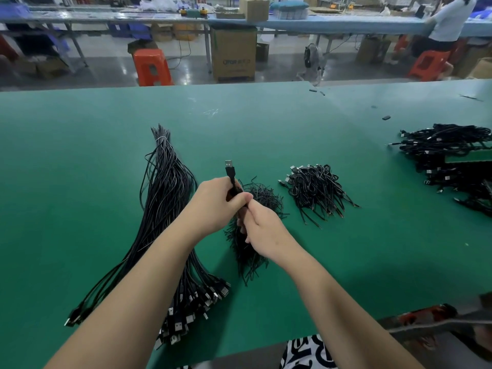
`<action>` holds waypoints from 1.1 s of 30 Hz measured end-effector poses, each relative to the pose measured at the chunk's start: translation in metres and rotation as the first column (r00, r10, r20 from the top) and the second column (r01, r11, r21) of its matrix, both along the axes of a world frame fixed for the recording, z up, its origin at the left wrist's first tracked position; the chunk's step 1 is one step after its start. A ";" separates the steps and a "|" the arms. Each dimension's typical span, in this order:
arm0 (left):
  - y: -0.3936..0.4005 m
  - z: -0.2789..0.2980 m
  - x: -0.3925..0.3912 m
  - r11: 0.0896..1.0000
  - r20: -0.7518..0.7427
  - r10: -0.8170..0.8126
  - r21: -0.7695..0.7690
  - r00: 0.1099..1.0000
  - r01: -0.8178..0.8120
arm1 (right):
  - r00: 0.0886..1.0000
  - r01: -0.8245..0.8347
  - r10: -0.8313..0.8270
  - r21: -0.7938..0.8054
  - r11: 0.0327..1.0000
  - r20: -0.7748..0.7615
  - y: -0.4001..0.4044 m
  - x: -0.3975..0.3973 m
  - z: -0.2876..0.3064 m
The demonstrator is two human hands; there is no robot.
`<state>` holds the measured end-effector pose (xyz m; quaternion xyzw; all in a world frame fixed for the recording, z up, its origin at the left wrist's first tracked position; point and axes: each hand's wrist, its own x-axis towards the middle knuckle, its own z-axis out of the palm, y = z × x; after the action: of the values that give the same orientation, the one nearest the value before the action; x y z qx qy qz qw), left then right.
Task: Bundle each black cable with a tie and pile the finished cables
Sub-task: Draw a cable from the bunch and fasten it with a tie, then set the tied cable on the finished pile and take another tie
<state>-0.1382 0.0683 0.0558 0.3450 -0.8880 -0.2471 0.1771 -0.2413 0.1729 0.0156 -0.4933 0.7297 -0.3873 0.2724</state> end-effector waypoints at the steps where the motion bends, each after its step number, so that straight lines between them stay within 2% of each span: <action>1: 0.000 -0.002 -0.002 0.999 -0.029 -0.019 0.040 0.999 0.020 | 1.000 0.018 -0.018 0.009 1.000 0.019 0.000 -0.001 0.000; 2: -0.002 -0.005 -0.003 0.989 -0.097 -0.039 0.139 0.995 0.053 | 0.999 0.039 -0.039 0.011 0.999 0.019 0.000 -0.004 -0.001; 3: -0.005 -0.009 -0.003 0.948 -0.198 -0.046 0.299 0.979 0.105 | 0.998 0.062 -0.062 0.010 0.998 0.008 0.000 -0.007 -0.002; 4: -0.009 -0.012 -0.002 0.877 -0.284 -0.019 0.456 0.959 0.153 | 0.996 0.087 -0.087 0.009 0.996 -0.006 0.000 -0.012 -0.003; 5: -0.013 -0.019 0.000 0.828 -0.308 0.020 0.538 0.951 0.157 | 0.994 0.111 -0.111 0.014 0.994 -0.017 0.001 -0.016 -0.004; 6: -0.019 -0.027 0.001 0.838 -0.264 0.038 0.534 0.964 0.114 | 0.991 0.133 -0.132 0.021 0.991 -0.021 0.003 -0.020 -0.006; 8: -0.030 -0.045 0.000 0.940 0.002 0.033 0.338 0.999 -0.031 | 0.987 0.161 -0.160 0.045 0.986 -0.024 0.005 -0.026 -0.009; 9: -0.032 -0.054 0.000 0.965 0.142 0.027 0.253 0.989 -0.062 | 0.986 0.167 -0.166 0.052 0.985 -0.029 0.006 -0.028 -0.010; 10: -0.032 -0.063 -0.001 0.972 0.242 0.023 0.220 0.970 -0.078 | 0.985 0.170 -0.168 0.052 0.984 -0.037 0.007 -0.029 -0.011; 12: -0.030 -0.080 -0.003 0.970 0.341 0.014 0.223 0.940 -0.096 | 0.983 0.173 -0.171 0.040 0.984 -0.062 0.008 -0.028 -0.013; 18: -0.025 -0.101 -0.005 0.969 0.332 0.050 0.211 0.942 -0.126 | 0.980 0.153 -0.149 0.016 0.988 -0.130 0.008 -0.027 -0.018; 25: -0.027 -0.096 0.000 0.955 0.304 0.087 0.247 0.949 -0.166 | 0.985 0.156 -0.151 0.055 0.986 -0.088 0.008 -0.031 -0.024; 30: -0.027 -0.091 0.012 0.917 0.226 0.190 0.307 0.955 -0.255 | 0.989 0.136 -0.132 0.043 0.990 -0.072 0.008 -0.030 -0.026; 33: -0.025 -0.082 0.020 0.924 0.212 0.262 0.226 0.941 -0.308 | 0.993 0.096 -0.093 0.029 0.995 -0.067 0.008 -0.027 -0.025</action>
<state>-0.1182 0.0432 -0.0266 0.5116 -0.8008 -0.2994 0.0855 -0.2684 0.1807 -0.0090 -0.4662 0.7669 -0.3716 0.2377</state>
